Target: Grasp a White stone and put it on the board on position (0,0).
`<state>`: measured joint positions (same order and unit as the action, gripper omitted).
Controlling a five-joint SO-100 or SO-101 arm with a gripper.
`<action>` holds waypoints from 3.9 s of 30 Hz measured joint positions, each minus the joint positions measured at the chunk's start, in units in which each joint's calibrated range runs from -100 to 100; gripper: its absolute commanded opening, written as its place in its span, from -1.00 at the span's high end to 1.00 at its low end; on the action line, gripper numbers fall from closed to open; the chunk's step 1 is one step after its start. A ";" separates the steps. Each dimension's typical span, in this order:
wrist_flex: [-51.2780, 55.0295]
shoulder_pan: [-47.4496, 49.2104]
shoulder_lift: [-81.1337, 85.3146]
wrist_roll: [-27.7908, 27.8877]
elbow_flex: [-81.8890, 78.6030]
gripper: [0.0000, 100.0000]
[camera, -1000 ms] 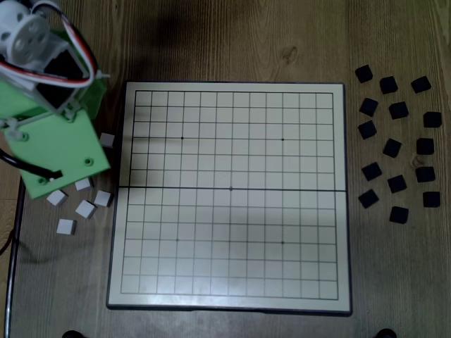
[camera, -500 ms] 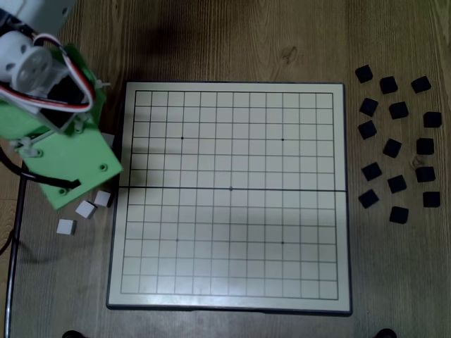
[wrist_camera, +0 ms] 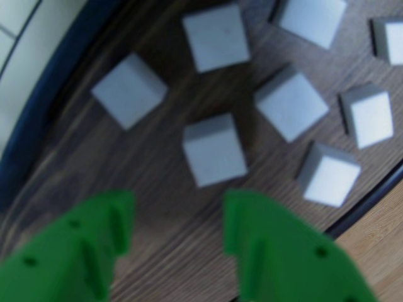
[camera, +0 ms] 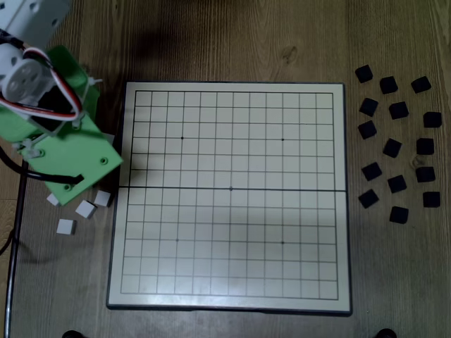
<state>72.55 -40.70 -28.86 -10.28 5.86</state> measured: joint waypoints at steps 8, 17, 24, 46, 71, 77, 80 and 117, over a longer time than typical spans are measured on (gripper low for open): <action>-1.11 0.00 -0.46 1.76 0.00 0.72; -3.41 -1.62 -0.46 3.71 -0.09 0.72; -3.65 -1.62 -0.55 3.76 -0.09 0.74; -7.06 -1.62 -1.55 3.76 -5.36 0.75; -9.92 -1.62 -2.37 3.32 -6.79 0.87; -9.92 -1.62 -2.37 3.27 -7.24 0.88; -9.92 -1.62 -2.37 3.27 -7.24 0.89; -1.98 5.61 16.26 -11.23 -9.92 0.88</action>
<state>70.57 -35.09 -12.60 -21.51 -4.07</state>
